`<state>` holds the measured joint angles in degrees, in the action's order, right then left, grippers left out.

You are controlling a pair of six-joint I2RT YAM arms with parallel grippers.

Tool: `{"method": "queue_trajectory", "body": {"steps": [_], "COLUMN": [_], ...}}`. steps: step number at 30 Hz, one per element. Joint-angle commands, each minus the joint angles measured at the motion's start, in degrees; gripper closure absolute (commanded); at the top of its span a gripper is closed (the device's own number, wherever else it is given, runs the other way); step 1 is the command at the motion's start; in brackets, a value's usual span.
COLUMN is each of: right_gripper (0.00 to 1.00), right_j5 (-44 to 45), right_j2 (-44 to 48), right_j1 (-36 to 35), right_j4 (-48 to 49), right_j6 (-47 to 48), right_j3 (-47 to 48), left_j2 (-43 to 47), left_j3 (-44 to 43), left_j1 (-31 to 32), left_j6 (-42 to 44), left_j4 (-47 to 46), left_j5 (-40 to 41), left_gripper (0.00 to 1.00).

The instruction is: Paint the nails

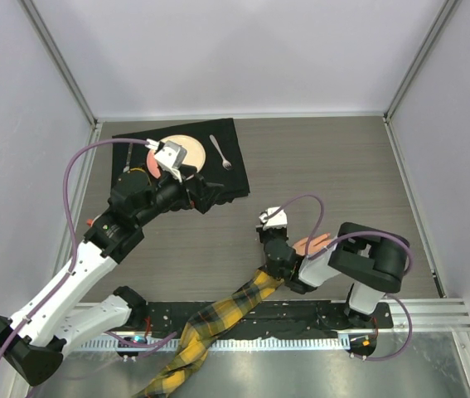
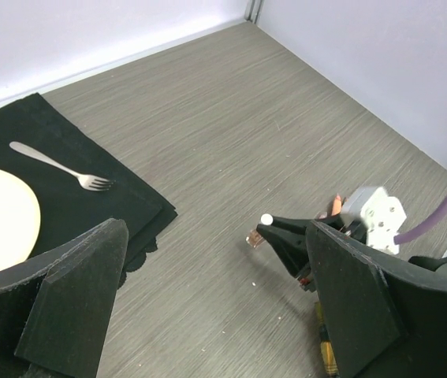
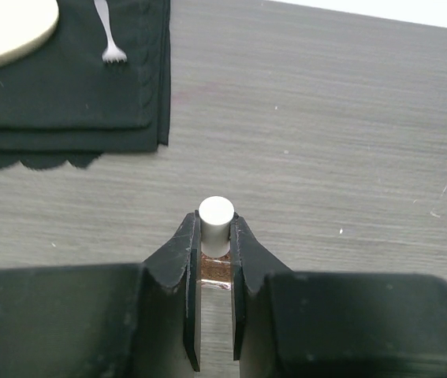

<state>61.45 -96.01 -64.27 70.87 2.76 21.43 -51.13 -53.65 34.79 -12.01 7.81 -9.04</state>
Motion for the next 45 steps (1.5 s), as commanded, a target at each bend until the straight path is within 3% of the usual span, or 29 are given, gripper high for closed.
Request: {"method": "queue_trajectory", "body": {"steps": [1,10,13,20,21,25,30,32,37,42,45], "right_gripper": [0.99,0.99,0.95,0.74,0.66,0.5,0.41,0.34,0.28,0.26,0.25], "right_j5": [3.1,3.4,3.9,3.1,3.0,2.0,1.0,0.8,0.3,-4.6,-10.2], "right_j2": [-4.5,-10.3,-10.3,-9.4,-8.9,-5.7,2.4,5.0,15.4,26.2,39.1], "right_j1": [0.1,0.1,0.1,0.1,0.1,0.1,0.1,0.1,0.3,0.8,1.2], "right_j4": [16.6,21.1,21.4,20.8,20.3,14.8,-0.5,-13.2,-44.2,-64.5,-79.0], "right_j6": [-1.0,-5.6,-5.8,-5.9,-5.8,-6.3,-9.4,-12.4,-21.5,-29.3,-32.4], "right_j3": [0.6,-0.2,-0.6,-1.6,-1.6,-0.6,2.2,5.6,13.0,17.6,19.0], "left_j2": [0.2,0.5,0.5,0.6,0.7,0.3,0.3,0.2,-0.2,-0.2,-0.5], "left_j3": [-0.1,-0.1,-0.1,-0.1,-0.1,-0.2,-0.2,-0.2,-0.6,-0.8,-0.7], "left_j1": [-0.3,-0.5,-0.5,-0.5,-0.6,-0.6,-0.7,-0.7,-0.9,-0.9,-1.1], "left_j6": [-0.8,-1.0,-1.0,-1.2,-1.2,-1.3,-1.3,-1.3,-1.3,-1.3,-1.7], "left_j4": [-3.9,-4.0,-3.9,-4.1,-4.2,-4.0,-4.0,-3.9,-3.6,-3.3,-3.4], "left_j5": [-1.4,-2.1,-2.4,-3.0,-3.1,-3.6,-3.9,-3.8,-3.9,-3.8,-3.8], "left_gripper": [0.0,0.0,0.0,0.0,0.0,0.0,0.0,0.0,0.0,0.0,0.0]}}
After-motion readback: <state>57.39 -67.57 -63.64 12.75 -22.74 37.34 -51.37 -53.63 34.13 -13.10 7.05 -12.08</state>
